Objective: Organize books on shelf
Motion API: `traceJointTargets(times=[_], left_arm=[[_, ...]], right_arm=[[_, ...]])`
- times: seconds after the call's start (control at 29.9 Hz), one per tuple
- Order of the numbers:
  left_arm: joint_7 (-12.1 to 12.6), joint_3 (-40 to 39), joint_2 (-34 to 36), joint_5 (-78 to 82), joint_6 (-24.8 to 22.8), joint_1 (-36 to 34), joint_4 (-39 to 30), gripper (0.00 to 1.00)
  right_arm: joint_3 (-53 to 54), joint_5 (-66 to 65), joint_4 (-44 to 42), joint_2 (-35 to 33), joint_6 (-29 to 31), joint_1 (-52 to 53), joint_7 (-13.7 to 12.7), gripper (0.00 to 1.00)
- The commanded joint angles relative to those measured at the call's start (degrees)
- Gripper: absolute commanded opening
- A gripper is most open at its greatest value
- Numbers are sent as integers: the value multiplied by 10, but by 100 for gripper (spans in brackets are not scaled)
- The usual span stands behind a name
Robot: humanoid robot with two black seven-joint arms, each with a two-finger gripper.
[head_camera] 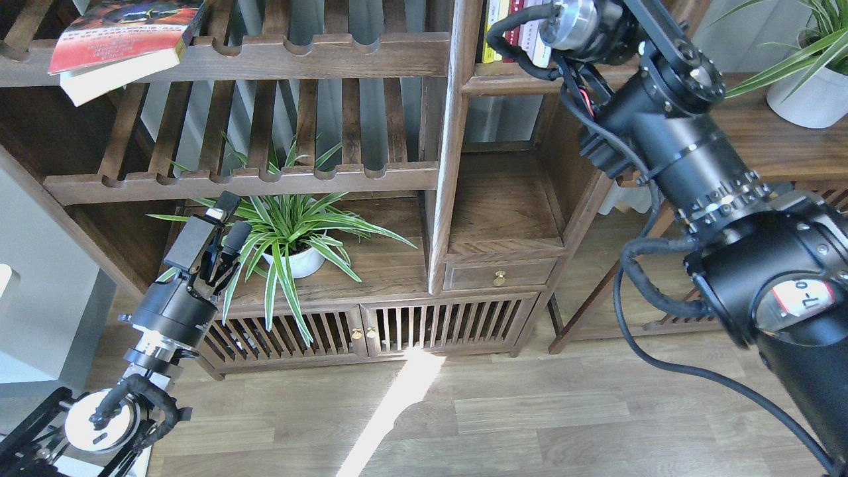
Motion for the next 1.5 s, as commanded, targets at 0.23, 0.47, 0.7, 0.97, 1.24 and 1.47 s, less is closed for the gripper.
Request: traceJointTargets(times=[0.23, 0.47, 0.7, 0.97, 1.24, 1.47], left_arm=[[-3, -15, 1, 0, 0, -41, 3, 87], [-4, -50, 2, -4, 0, -55, 8, 87], [-8, -53, 1, -10, 0, -56, 0, 92], [-10, -54, 0, -21, 0, -57, -24, 92], [-21, -51, -7, -27, 0, -73, -26, 92], [-25, -52, -23, -27, 0, -74, -38, 92]], right_arm=[[-1, 0, 101, -50, 0, -45, -6, 99], [-4, -2, 185, -61, 0, -84, -18, 100], [-7, -7, 272, -72, 0, -150, -16, 100], [-8, -7, 272, -74, 52, -186, -30, 100], [28, -5, 272, -122, 319, -289, -79, 100], [72, 7, 270, -129, 513, -345, -90, 100]])
